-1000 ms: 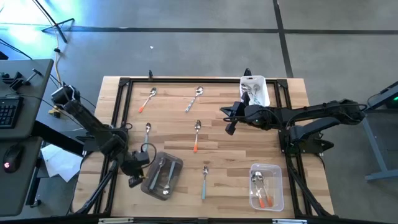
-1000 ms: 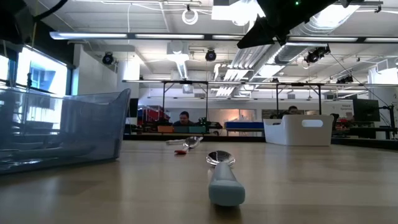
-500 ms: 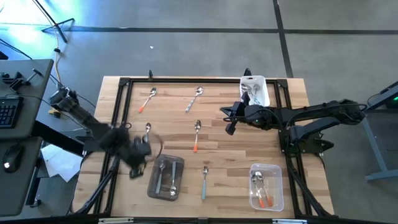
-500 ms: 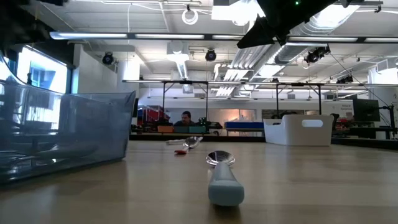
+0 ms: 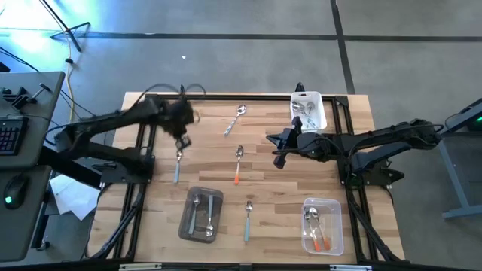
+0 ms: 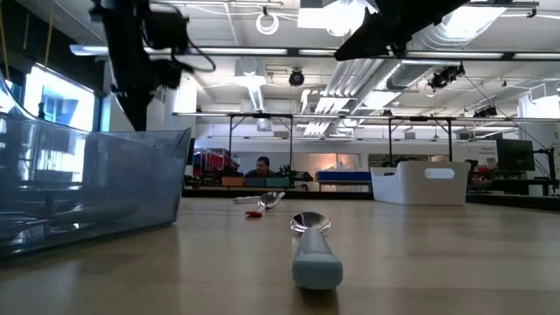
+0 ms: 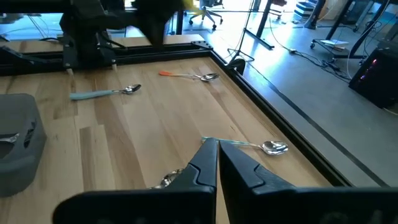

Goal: Sort silverware by color (type)
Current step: Put the top orange spoon into the transparent bin

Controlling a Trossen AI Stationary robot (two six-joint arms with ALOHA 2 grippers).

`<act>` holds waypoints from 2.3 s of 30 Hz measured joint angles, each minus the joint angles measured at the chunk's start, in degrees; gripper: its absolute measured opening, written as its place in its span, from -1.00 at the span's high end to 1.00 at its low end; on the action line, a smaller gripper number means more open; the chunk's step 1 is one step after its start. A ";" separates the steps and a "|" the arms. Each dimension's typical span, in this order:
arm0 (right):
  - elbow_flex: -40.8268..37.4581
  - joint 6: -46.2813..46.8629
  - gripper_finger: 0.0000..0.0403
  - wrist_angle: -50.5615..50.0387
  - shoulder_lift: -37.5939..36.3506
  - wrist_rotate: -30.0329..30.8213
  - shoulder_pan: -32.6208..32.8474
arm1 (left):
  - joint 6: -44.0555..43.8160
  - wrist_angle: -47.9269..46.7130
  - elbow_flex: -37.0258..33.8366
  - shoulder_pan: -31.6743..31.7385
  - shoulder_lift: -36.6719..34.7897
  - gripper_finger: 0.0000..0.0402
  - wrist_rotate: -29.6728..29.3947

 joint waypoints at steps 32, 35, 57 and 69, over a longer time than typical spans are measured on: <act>0.00 -3.00 1.00 -0.26 0.00 0.25 0.34 | 9.25 9.78 12.05 29.39 36.75 0.28 -0.34; 0.00 -3.01 1.00 -0.31 0.00 0.23 0.34 | 10.35 10.07 12.03 29.86 37.74 0.37 -0.49; 0.00 -3.75 1.00 -2.79 0.00 0.43 0.47 | 12.63 12.05 11.90 29.62 26.03 0.99 4.90; -0.02 1.97 1.00 4.60 9.20 16.88 4.50 | -3.21 45.51 -9.93 16.56 -7.25 0.99 21.98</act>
